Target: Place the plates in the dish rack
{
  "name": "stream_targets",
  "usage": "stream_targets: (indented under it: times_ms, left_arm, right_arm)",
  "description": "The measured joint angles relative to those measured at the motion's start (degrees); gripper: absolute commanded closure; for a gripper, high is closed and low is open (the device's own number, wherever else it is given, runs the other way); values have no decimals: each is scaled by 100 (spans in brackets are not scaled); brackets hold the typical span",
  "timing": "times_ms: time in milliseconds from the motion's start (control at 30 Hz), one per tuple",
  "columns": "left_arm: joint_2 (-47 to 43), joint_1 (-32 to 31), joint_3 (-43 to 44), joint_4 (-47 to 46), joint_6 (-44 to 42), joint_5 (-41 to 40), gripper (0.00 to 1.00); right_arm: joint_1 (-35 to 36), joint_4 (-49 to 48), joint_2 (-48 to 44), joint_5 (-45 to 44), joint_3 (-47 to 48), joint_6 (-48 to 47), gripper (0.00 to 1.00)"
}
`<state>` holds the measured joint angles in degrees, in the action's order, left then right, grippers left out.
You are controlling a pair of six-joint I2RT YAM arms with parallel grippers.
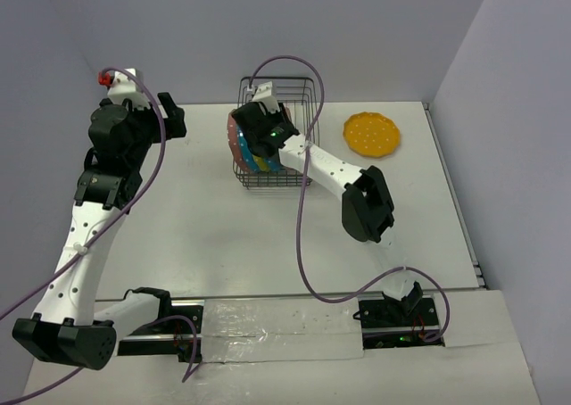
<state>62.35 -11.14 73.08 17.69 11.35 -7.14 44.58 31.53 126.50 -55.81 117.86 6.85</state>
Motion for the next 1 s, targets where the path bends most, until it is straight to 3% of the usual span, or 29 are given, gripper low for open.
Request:
stream_targets:
  times_ms: [167, 467, 767, 867, 1000]
  left_arm:
    - [46, 0, 0, 2, 7, 2, 1]
    - [328, 7, 181, 33, 44, 162, 1]
    - [525, 11, 479, 44, -9, 841, 1]
    - [612, 11, 525, 48, -4, 992, 1]
    - [688, 11, 529, 50, -2, 1126, 1]
  right_arm:
    - [63, 17, -4, 310, 13, 234, 34]
    - [109, 444, -472, 1034, 52, 474, 7]
    - [-229, 402, -2667, 2197, -804, 575, 0]
    - [-852, 326, -3327, 2662, -1182, 713, 0]
    - [-2256, 313, -3762, 3495, -1812, 979, 2]
